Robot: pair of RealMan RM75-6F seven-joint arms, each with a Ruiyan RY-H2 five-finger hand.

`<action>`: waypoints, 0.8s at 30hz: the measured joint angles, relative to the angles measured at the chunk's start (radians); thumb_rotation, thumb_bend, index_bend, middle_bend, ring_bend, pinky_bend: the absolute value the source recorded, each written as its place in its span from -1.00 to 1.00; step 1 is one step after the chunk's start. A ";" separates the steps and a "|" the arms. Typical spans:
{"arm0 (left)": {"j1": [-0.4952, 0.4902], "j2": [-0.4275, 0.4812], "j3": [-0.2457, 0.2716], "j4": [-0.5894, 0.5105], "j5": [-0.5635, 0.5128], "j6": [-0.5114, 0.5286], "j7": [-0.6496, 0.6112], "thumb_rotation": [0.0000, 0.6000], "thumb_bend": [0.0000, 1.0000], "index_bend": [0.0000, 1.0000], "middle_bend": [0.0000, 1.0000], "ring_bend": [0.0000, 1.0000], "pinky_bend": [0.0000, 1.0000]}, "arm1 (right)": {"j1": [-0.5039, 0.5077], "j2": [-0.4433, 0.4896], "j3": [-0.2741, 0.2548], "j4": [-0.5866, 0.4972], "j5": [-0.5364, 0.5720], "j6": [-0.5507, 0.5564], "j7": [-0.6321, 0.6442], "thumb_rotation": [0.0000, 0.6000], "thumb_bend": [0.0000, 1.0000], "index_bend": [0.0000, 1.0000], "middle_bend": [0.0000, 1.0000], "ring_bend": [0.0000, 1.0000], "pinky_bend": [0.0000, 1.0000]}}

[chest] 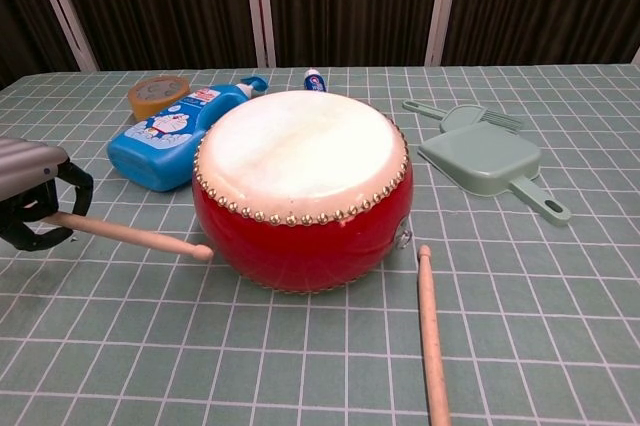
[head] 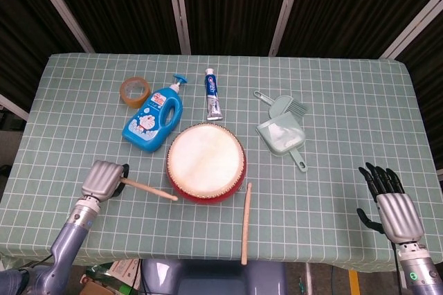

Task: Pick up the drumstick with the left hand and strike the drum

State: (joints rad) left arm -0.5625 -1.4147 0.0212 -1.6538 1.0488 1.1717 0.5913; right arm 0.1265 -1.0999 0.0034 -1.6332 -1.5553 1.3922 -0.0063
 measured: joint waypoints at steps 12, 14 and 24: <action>0.015 0.026 0.005 -0.024 -0.078 -0.032 0.039 1.00 -0.62 -0.33 -0.23 -0.14 0.02 | 0.001 0.000 -0.001 -0.001 -0.001 -0.003 -0.003 1.00 -0.29 -1.00 -1.00 -1.00 -1.00; 0.019 0.041 -0.001 -0.036 -0.078 -0.031 0.021 1.00 -0.62 -0.40 -0.32 -0.22 -0.05 | 0.000 0.000 -0.001 -0.001 0.000 -0.003 -0.001 1.00 -0.29 -1.00 -1.00 -1.00 -1.00; 0.117 0.193 -0.002 -0.140 0.062 0.073 -0.201 1.00 -0.63 -0.78 -0.78 -0.68 -0.50 | -0.001 0.002 -0.002 0.003 -0.004 0.001 -0.004 1.00 -0.29 -1.00 -1.00 -1.00 -1.00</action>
State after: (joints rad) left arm -0.4451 -1.2222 0.0191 -1.7942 1.1111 1.2451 0.3902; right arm 0.1258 -1.0983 0.0012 -1.6301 -1.5589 1.3929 -0.0099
